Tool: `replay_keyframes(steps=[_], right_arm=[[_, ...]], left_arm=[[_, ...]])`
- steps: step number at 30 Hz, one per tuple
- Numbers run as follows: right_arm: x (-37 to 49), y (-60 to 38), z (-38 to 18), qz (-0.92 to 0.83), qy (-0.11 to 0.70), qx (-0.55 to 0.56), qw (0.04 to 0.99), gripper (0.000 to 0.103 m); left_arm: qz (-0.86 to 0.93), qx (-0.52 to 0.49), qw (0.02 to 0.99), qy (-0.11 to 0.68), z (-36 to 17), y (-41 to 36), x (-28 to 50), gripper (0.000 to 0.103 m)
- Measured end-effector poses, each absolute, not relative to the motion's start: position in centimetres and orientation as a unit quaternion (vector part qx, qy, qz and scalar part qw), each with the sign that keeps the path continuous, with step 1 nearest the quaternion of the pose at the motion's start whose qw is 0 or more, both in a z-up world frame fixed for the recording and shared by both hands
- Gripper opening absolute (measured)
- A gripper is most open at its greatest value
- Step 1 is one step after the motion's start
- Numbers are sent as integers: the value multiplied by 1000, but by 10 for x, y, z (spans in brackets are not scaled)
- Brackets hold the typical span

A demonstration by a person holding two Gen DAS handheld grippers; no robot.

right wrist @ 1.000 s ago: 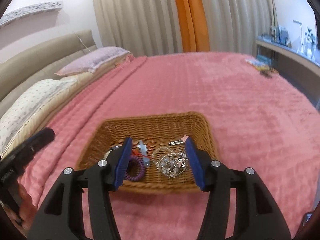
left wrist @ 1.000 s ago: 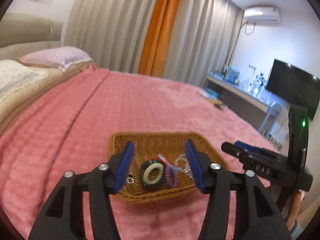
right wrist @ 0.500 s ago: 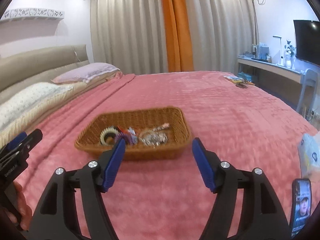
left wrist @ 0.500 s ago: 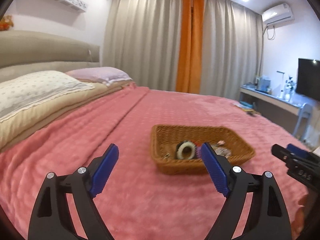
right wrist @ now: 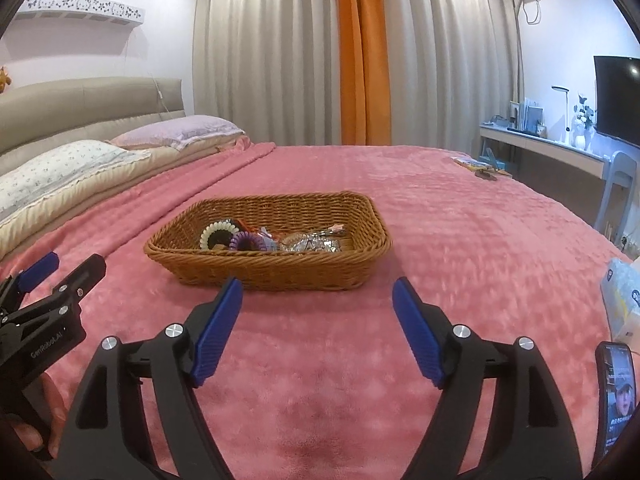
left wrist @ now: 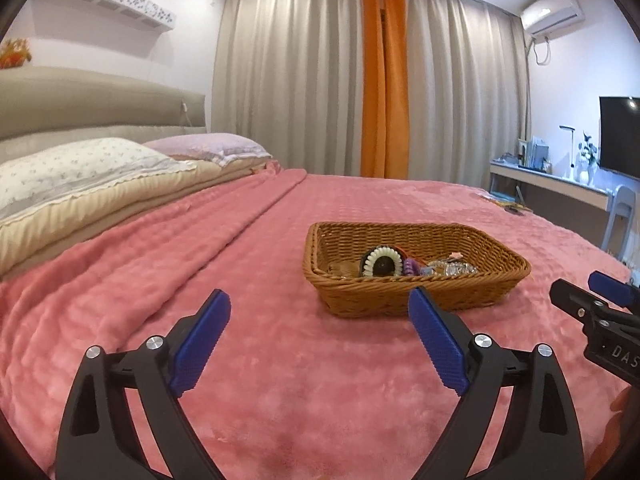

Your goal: Organize jewelry

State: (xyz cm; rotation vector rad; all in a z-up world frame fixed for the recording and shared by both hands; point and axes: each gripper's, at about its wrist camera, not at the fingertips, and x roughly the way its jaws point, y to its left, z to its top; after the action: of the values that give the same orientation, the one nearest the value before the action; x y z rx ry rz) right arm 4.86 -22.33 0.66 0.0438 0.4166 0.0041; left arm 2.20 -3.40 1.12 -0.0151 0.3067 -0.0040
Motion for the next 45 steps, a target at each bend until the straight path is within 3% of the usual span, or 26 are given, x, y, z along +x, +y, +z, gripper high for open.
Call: replay_keyframes(steps=[10,45], right_arm=[[52,-224,1,-2,218,21,976,74],[52,-222,-1,-1,225,16,974,78]], left_arm=[[-1,-1,989,148,10,-36,20,95],[-2,10,988,156,8,-41,22,95]])
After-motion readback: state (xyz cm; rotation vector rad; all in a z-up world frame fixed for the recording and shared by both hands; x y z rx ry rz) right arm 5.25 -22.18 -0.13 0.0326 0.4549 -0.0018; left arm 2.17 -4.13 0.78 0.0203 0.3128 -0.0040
